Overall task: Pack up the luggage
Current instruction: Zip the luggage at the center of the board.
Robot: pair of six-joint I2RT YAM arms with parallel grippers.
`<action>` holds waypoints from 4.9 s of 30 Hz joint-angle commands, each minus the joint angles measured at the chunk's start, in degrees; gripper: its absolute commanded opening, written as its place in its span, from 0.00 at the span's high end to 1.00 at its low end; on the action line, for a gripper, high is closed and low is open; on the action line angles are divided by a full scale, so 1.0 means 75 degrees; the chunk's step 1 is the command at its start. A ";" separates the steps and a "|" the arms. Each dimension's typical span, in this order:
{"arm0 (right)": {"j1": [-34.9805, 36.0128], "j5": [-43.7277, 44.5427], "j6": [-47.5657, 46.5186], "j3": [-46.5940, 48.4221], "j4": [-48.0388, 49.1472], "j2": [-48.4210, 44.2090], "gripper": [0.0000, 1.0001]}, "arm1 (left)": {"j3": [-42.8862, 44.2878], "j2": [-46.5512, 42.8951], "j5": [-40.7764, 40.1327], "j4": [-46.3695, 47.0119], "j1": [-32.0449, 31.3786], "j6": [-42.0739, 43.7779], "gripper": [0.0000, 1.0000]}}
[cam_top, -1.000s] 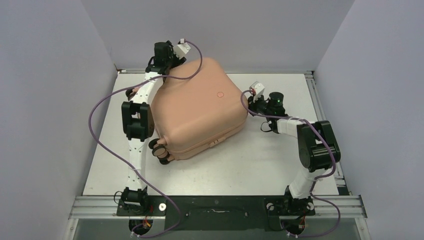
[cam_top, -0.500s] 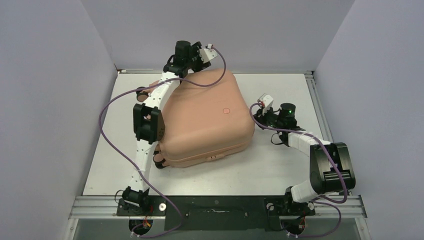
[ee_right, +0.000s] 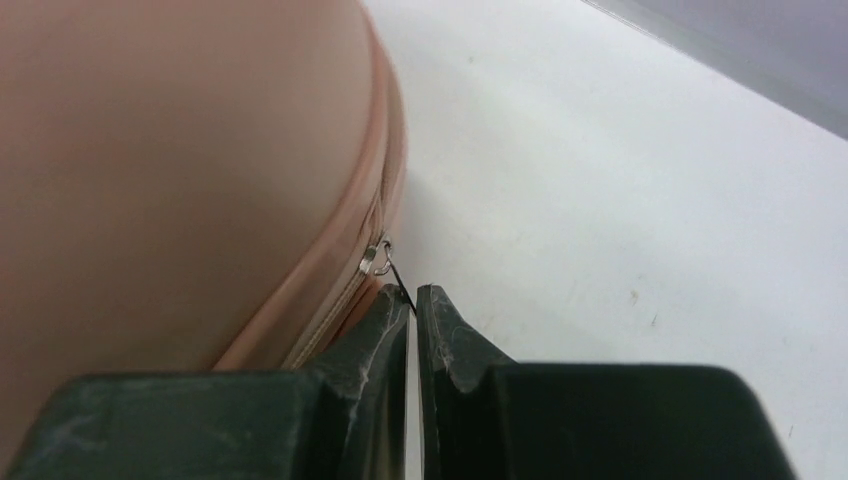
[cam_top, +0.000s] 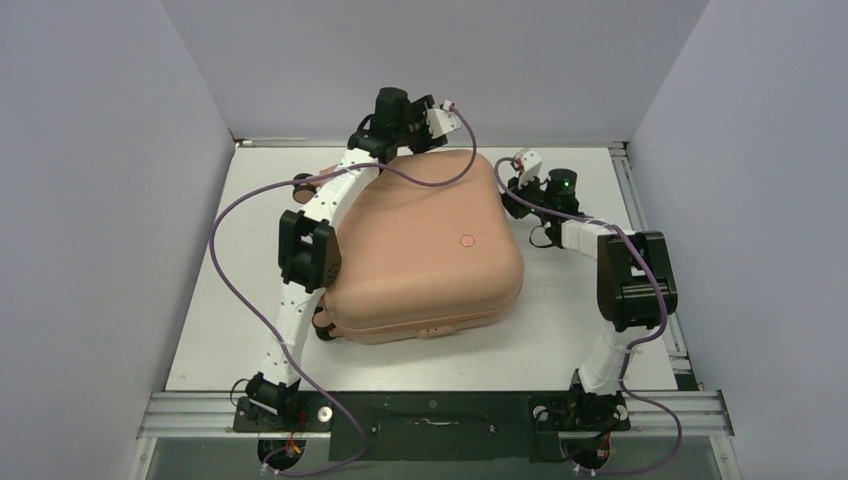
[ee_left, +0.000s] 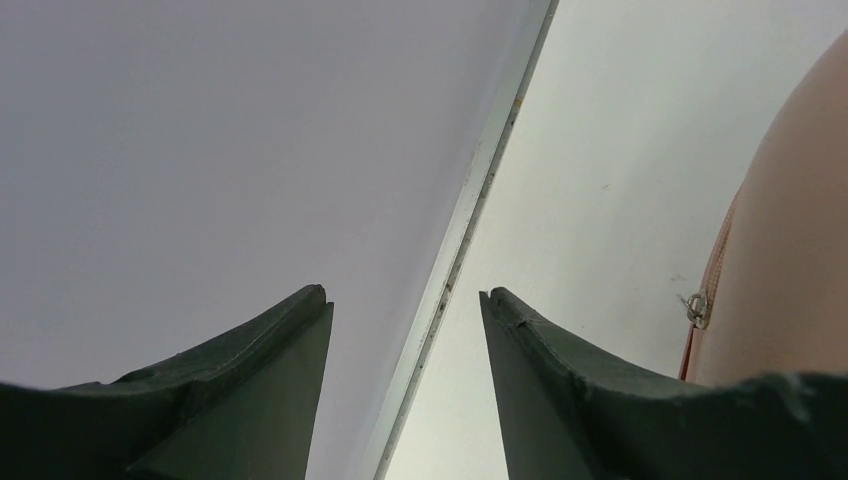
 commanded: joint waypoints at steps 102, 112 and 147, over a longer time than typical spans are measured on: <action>0.1598 0.1830 0.0814 -0.1588 0.0196 -0.2235 0.95 | -0.8060 -0.6201 -0.2803 -0.0142 0.4733 -0.1099 0.99; 0.1950 0.1495 0.0731 -0.1988 -0.0262 -0.2658 0.95 | -0.5661 -0.4888 -0.4061 -0.1010 0.4581 -0.2339 0.28; 0.1255 0.1802 0.0393 -0.2170 0.0005 -0.2489 0.95 | 0.1082 0.0023 -0.7531 0.0312 0.1808 -0.2471 0.04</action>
